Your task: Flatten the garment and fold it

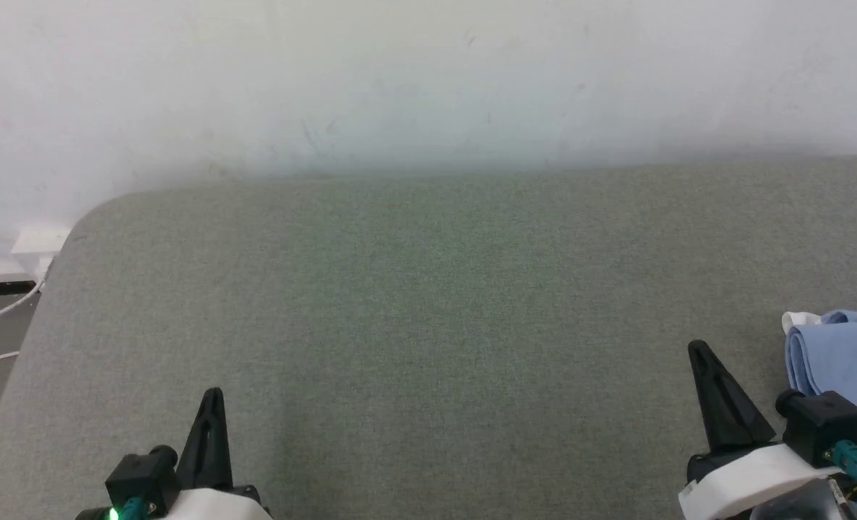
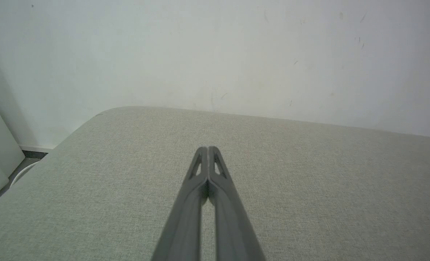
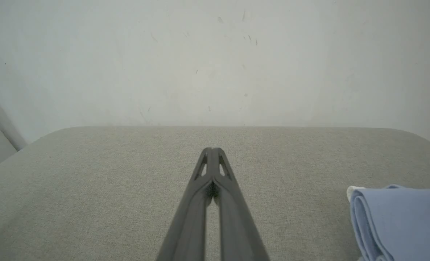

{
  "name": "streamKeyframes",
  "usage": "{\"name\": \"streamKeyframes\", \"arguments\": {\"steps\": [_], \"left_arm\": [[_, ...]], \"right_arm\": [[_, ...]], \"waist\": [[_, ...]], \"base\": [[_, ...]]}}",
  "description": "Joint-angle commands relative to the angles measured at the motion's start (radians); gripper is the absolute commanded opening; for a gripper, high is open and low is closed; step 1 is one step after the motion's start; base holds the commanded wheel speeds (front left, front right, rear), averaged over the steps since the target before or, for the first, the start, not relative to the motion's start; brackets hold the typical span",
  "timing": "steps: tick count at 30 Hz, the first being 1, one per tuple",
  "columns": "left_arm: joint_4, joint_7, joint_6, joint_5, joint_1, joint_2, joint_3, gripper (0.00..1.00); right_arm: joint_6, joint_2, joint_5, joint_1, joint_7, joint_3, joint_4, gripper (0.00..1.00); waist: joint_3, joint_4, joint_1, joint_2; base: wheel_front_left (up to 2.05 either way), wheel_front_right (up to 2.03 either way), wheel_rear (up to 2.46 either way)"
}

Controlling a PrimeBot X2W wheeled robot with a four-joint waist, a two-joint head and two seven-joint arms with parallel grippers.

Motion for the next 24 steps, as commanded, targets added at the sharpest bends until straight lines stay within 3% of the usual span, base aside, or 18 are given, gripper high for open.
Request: {"name": "streamKeyframes", "arguments": {"steps": [1,24], "left_arm": [[-0.007,0.007,-0.004,0.015,-0.007,-0.002,0.0,0.0],[-0.029,0.052,-0.012,0.053,-0.025,-0.012,0.002,0.0]], "right_arm": [[0.0,0.001,-0.011,-0.009,0.001,0.0,0.004,0.0],[-0.001,0.003,-0.039,-0.029,0.01,-0.001,0.019,0.0]], "waist": [[0.0,0.0,0.0,0.0],[0.001,0.003,0.0,0.0]], "base": [[0.0,0.0,0.0],[0.0,0.0,0.0]]}}
